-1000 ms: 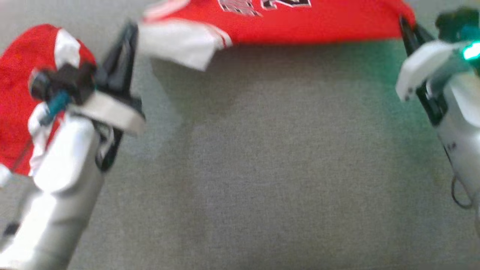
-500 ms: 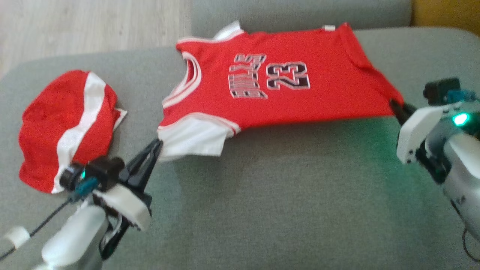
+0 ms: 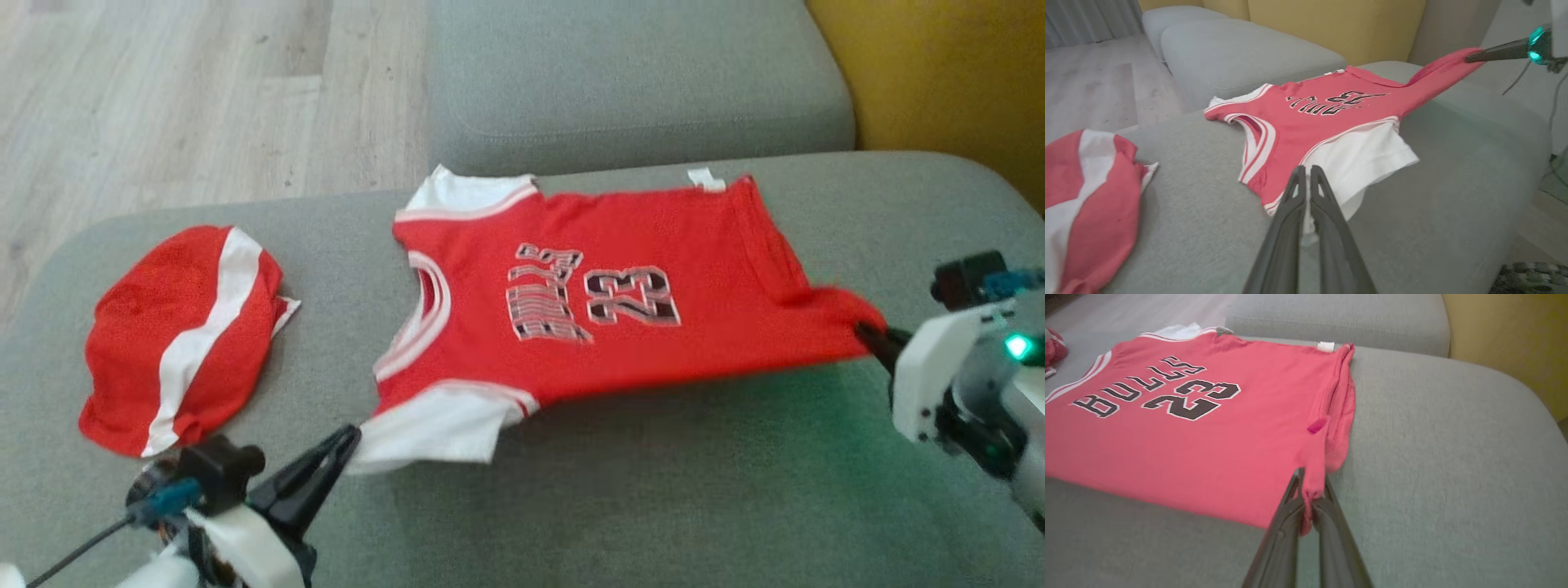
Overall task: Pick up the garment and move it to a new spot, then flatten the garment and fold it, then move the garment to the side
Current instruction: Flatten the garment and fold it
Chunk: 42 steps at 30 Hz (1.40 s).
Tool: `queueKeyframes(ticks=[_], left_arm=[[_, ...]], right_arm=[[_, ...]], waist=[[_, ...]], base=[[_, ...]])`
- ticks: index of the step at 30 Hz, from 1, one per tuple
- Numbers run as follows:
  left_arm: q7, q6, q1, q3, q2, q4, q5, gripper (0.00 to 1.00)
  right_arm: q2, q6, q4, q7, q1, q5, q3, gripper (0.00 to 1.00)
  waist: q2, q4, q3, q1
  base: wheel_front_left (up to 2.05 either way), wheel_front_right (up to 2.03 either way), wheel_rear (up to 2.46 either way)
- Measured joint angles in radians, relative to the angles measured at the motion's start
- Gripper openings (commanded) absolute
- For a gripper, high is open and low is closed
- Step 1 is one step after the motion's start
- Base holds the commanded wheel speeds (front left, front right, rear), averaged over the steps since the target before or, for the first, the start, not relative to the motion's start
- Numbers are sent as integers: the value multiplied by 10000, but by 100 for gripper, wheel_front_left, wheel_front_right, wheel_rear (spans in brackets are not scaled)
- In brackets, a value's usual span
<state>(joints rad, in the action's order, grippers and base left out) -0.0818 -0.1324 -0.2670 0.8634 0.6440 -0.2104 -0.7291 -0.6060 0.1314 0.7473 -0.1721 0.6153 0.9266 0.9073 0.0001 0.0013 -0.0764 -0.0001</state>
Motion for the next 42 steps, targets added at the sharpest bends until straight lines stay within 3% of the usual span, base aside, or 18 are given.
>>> queueKeyframes(ticks=[7, 11, 27, 36, 42], left_arm=[[750, 0, 882, 418, 1028, 1770, -1083, 0], [890, 21, 903, 364, 1335, 2205, -1235, 0], [1384, 165, -1021, 226, 1258, 1668, -422, 0], [1789, 2, -3171, 978, 694, 278, -90, 0], [1902, 2, -4749, 2320, 418, -614, -311, 0]], right_arm=[[-941, 0, -1137, -1455, -877, 997, 215, 0], [-1097, 0, -1521, -1641, -999, 1164, 44, 0], [-612, 0, -1367, -2581, 82, 161, -552, 0], [-50, 0, -556, -2903, 980, -591, -591, 0], [424, 0, 178, -3020, 1748, -1122, -523, 0]], waist=[[0, 18, -273, 0], [0, -39, -269, 1], [0, -327, 667, 3], [-1, -359, 1719, 4], [-1, -412, 2459, 5]], base=[[0, 0, 0], [0, 0, 0], [0, 0, 0], [0, 0, 0], [0, 0, 0]])
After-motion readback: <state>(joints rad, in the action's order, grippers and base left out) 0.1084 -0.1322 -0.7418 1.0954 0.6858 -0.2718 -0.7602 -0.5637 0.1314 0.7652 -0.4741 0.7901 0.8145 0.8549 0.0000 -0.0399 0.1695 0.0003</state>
